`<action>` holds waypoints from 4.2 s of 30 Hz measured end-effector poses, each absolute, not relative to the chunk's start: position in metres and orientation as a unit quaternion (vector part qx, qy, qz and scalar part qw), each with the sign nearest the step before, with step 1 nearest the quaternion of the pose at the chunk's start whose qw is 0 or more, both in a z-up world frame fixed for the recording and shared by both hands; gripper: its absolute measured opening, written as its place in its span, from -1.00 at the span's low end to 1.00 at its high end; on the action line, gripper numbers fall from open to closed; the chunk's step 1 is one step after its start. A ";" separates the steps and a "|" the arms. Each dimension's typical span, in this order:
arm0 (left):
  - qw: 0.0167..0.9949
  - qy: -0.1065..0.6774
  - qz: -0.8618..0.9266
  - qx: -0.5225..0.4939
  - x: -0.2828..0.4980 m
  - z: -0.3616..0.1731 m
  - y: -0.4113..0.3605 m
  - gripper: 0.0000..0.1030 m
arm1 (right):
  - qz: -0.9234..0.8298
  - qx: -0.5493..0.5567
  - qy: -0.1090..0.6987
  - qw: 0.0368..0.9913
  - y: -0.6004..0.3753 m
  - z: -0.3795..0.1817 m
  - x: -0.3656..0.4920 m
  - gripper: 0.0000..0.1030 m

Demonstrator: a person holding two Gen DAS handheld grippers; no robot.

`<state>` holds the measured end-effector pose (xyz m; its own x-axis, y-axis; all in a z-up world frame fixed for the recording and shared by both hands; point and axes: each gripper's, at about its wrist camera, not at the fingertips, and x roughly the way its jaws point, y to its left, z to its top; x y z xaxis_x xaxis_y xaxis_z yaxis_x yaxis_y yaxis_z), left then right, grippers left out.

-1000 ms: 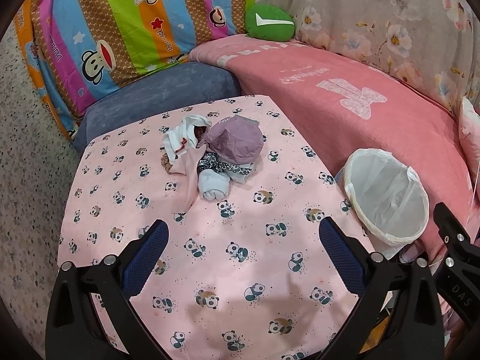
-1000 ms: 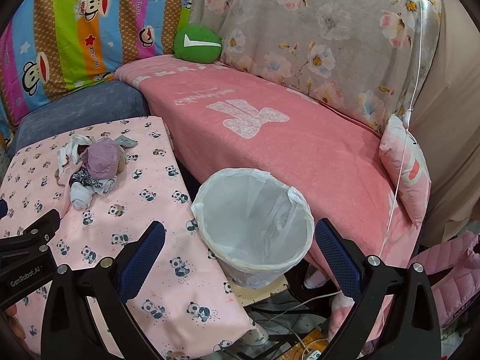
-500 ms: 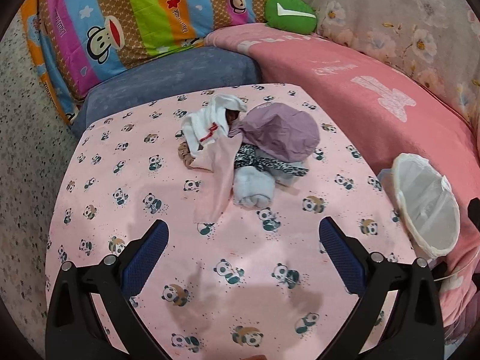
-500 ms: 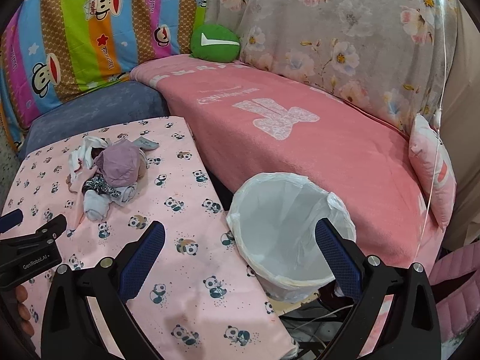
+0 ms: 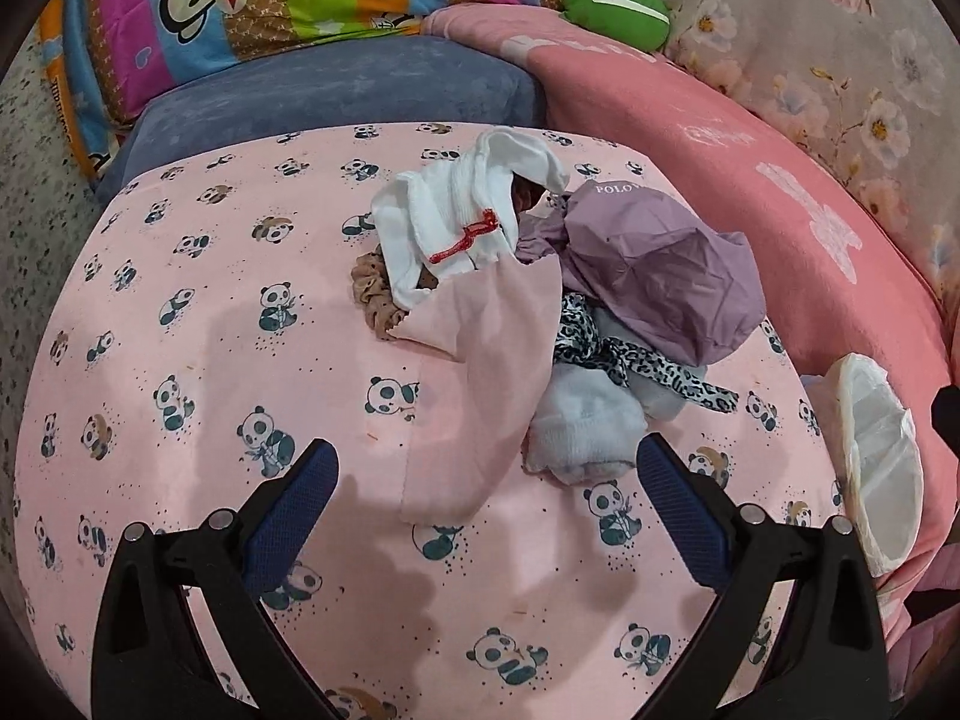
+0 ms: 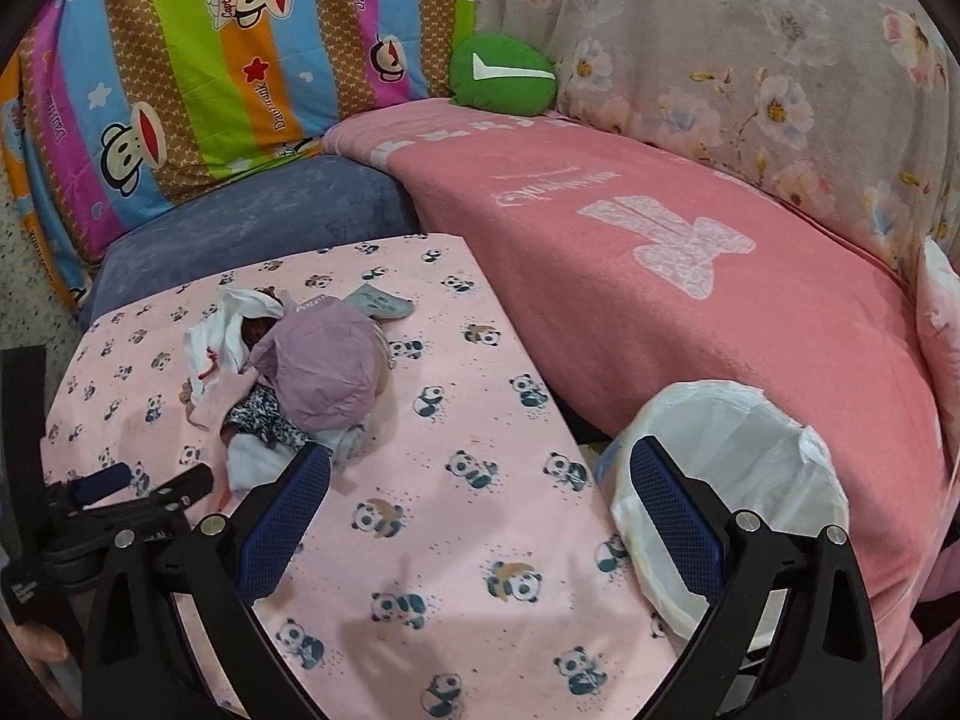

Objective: Collect trash
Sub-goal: 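Reach the right tool to the pile and grasp the lavender cap, then lift the lavender cap with the right tool and carry it over the bin, then open the right tool to drop the cap into the bin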

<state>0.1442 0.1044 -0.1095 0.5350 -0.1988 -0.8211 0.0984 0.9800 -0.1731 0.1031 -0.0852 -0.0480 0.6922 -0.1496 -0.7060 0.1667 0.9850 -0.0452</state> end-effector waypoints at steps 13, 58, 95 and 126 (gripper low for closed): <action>0.853 0.502 -0.124 -0.071 0.171 -0.130 0.112 0.28 | -0.055 0.029 0.415 0.908 -0.060 -0.078 0.166 0.88; 0.829 0.516 -0.179 -0.118 0.184 -0.129 0.116 -0.92 | -0.022 0.067 0.385 0.920 -0.069 -0.013 0.144 -0.96; 0.820 0.411 -0.398 -0.007 0.090 0.020 -0.116 -0.95 | -0.181 0.095 0.301 0.931 -0.274 0.077 0.019 -0.96; 0.774 0.485 -0.403 0.048 0.074 -0.039 -0.208 -0.57 | -0.202 0.141 0.361 0.899 -0.331 0.005 0.001 -0.28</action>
<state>0.0739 -0.2078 -0.0387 0.2037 -0.5781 -0.7901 0.6707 0.6703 -0.3176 0.0013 -0.3309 0.0047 0.6572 -0.2621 -0.7067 0.4657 0.8784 0.1073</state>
